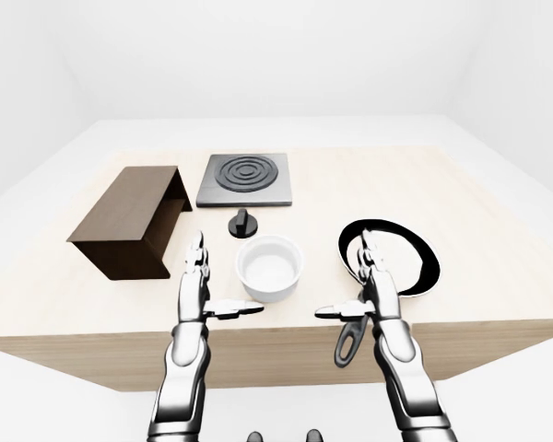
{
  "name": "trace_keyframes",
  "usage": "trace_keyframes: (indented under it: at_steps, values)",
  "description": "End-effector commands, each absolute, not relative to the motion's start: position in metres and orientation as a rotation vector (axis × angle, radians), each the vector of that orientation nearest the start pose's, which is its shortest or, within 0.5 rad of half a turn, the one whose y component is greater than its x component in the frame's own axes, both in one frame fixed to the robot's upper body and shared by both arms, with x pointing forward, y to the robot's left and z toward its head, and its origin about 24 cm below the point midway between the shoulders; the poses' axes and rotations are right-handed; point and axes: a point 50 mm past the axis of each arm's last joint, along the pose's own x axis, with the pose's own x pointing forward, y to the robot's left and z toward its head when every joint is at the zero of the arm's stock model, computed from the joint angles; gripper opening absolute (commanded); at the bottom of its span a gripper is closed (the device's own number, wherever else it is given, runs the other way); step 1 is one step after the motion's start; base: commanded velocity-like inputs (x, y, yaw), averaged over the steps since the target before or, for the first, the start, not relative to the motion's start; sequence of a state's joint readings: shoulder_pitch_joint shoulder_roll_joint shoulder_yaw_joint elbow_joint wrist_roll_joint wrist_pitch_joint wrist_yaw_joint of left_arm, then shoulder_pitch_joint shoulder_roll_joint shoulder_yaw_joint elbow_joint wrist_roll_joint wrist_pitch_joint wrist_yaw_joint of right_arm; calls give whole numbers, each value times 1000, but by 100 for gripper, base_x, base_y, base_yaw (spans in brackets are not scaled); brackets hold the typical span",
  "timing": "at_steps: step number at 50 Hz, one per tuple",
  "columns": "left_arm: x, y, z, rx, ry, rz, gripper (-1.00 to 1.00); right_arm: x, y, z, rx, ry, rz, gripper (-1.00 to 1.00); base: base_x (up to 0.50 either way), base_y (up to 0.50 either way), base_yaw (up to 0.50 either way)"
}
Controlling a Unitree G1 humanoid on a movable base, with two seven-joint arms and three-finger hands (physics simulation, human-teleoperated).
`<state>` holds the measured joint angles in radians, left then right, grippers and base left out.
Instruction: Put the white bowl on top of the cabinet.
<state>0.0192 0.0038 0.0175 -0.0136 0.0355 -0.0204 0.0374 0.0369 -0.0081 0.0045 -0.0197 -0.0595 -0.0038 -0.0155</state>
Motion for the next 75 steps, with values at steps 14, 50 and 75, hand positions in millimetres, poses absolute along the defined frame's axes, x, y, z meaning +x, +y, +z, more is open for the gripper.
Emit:
trace_keyframes:
  at_steps: [14, 50, 75]
  values:
    - [234, 163, 49, 135, -81, 151, 100, 214, -143, 32, -196, -8, 78, 100, 0, 0, 0]
    - [225, 141, 32, 319, -31, 31, 100, 214, -148, 40, -180, -36, 99, 100, 0, 0, 0]
    - [226, 143, 35, 306, -41, 43, 100, 211, -151, 49, -157, -73, 94, 100, 0, 34, 0]
